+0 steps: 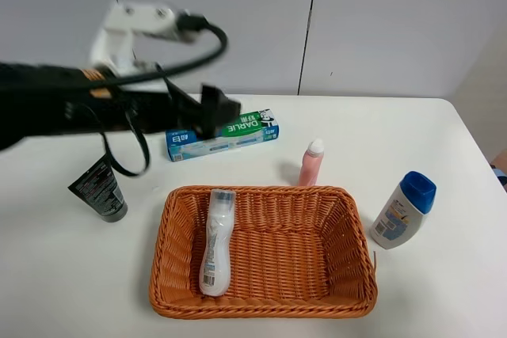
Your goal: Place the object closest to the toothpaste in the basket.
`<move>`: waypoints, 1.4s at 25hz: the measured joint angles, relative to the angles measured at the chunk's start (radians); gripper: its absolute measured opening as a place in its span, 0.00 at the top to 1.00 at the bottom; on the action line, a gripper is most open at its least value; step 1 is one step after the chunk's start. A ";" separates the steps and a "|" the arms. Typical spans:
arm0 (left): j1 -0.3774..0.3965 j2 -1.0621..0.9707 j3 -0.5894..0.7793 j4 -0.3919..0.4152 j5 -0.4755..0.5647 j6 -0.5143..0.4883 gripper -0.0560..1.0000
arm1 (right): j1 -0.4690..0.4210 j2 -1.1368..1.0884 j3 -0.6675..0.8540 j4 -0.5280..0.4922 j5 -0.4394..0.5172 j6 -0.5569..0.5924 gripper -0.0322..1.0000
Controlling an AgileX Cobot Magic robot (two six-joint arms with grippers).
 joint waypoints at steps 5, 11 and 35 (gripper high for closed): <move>0.213 -0.267 -0.054 0.122 0.136 0.001 0.01 | 0.000 0.000 0.000 0.000 0.000 0.000 0.01; 0.485 -0.609 -0.058 0.182 0.339 0.005 0.01 | 0.000 0.000 0.000 0.000 0.000 0.000 0.01; 0.641 -1.259 0.337 0.135 0.952 0.085 0.01 | 0.000 0.000 0.000 0.003 0.000 0.000 0.01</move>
